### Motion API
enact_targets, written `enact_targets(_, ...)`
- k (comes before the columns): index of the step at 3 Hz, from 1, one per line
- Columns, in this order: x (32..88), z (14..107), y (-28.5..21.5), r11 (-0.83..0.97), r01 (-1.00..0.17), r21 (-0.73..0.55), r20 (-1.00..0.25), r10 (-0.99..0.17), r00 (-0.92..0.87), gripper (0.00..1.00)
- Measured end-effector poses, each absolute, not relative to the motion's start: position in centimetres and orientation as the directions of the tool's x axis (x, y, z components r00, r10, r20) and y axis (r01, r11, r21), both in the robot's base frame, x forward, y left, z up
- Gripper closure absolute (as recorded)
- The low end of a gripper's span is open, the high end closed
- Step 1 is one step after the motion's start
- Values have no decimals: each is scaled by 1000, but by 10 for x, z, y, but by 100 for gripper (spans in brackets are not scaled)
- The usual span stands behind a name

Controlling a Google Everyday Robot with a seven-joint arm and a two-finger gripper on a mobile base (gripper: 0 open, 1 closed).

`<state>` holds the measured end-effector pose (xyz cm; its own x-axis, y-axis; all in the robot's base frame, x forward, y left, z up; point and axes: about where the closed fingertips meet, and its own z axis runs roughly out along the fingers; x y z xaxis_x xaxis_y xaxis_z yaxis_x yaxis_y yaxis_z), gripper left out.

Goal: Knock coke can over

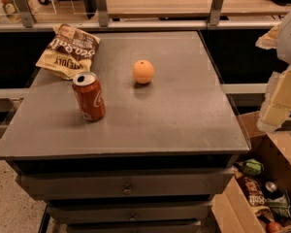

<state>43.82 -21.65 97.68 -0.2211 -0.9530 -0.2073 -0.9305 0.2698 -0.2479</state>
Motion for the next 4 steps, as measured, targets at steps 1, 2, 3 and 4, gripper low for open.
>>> enact_targets(1, 438, 977, -216, 270, -930, -250, -208, -953, -221, 0)
enact_targets(2, 442, 969, -208, 278, -934, -223, -260, -941, -218, 0)
enact_targets(3, 445, 956, -179, 268, -944, -193, -335, -922, -193, 0)
enact_targets(4, 446, 947, -139, 241, -954, -177, -416, -897, -149, 0)
